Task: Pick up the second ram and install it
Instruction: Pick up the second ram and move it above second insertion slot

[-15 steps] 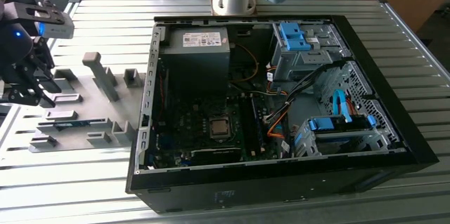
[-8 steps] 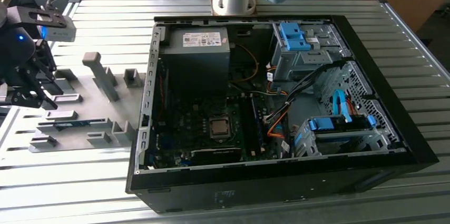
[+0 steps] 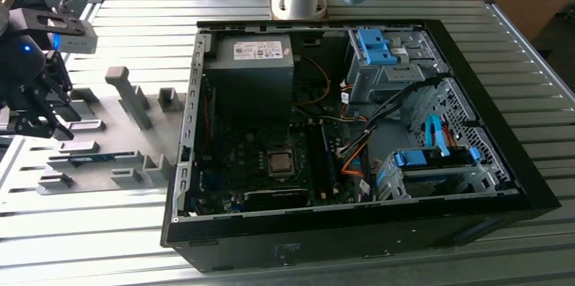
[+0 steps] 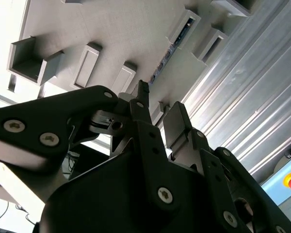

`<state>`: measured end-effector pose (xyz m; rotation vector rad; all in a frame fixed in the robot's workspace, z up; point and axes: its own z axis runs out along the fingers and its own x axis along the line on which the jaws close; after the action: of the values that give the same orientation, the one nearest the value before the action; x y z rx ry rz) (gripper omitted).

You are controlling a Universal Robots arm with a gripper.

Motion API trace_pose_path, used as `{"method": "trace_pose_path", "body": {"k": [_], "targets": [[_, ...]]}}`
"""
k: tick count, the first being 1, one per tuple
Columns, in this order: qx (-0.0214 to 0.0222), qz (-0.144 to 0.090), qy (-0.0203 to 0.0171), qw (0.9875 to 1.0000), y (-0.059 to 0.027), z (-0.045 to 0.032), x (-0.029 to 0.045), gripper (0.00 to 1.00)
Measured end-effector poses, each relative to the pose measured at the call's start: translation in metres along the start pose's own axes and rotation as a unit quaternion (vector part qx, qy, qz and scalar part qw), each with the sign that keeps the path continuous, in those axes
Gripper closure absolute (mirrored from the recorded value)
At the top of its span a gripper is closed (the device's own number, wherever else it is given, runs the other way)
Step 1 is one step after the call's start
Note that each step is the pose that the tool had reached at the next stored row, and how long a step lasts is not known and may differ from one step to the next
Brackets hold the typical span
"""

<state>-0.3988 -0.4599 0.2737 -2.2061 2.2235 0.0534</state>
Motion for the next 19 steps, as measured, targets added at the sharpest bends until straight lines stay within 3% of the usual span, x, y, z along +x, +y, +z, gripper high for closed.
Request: {"method": "trace_pose_path", "body": {"k": [14, 19], "targets": [[0.0002, 0.000, 0.0000, 1.0000, -0.0001, 0.0175, 0.0021, 0.60], [0.0001, 0.000, 0.0001, 1.0000, -0.0001, 0.0201, 0.0023, 0.60]]}}
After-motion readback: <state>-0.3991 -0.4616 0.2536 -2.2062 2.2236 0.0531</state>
